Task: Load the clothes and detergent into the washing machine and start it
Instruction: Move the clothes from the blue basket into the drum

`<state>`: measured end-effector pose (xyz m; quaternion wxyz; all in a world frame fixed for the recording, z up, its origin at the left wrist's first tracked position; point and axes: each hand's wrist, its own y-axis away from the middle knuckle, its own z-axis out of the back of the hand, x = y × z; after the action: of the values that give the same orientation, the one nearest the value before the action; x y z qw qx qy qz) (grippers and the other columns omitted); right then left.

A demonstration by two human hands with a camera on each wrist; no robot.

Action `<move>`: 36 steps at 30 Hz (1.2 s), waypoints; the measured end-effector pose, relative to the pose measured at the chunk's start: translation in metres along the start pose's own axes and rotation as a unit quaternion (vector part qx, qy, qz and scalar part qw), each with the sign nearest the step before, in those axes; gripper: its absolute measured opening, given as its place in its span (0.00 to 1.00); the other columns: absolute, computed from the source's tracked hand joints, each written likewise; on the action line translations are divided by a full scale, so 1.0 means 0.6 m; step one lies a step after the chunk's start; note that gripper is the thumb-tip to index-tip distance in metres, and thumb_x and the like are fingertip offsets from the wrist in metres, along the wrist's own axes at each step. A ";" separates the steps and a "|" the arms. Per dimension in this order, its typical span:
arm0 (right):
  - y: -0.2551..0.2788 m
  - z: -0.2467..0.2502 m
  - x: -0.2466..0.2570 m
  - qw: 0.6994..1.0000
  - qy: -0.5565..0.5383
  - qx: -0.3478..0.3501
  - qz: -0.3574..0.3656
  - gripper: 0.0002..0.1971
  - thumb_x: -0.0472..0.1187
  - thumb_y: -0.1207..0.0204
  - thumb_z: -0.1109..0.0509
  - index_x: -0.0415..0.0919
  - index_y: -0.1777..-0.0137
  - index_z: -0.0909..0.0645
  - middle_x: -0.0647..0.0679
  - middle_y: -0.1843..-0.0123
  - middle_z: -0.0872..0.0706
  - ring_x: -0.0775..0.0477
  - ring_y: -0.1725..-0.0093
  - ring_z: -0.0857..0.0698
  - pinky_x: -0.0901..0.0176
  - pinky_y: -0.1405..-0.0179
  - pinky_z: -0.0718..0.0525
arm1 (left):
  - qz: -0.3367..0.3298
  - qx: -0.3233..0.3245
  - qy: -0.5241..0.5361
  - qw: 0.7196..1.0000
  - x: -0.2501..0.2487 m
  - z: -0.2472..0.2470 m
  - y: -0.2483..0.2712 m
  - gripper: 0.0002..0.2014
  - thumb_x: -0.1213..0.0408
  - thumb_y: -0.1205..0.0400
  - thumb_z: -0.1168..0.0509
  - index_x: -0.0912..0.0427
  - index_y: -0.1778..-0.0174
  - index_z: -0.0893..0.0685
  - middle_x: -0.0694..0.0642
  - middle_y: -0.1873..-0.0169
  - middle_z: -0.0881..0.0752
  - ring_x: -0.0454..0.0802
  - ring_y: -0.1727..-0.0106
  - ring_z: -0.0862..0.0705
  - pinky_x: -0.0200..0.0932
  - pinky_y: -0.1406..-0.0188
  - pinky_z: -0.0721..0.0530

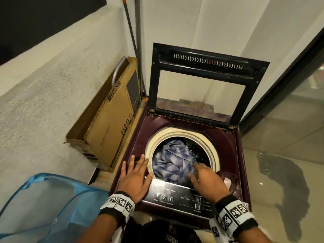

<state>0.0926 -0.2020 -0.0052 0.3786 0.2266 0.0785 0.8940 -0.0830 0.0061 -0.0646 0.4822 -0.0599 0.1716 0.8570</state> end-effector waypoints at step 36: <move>0.256 -0.493 0.644 0.866 0.110 0.091 0.478 0.25 0.51 0.21 0.36 0.39 0.28 0.22 0.42 0.32 0.17 0.39 0.35 0.16 0.47 0.35 0.15 | 0.491 -0.206 0.210 0.820 0.372 -0.229 0.834 0.24 0.51 0.19 0.44 0.54 0.28 0.22 0.55 0.30 0.18 0.54 0.33 0.16 0.50 0.34 0.19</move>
<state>-0.3793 -0.0255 -0.0853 -0.1288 0.1695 0.0826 0.9736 -0.6333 -0.1009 -0.1346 -0.0733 -0.2442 0.0949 0.9623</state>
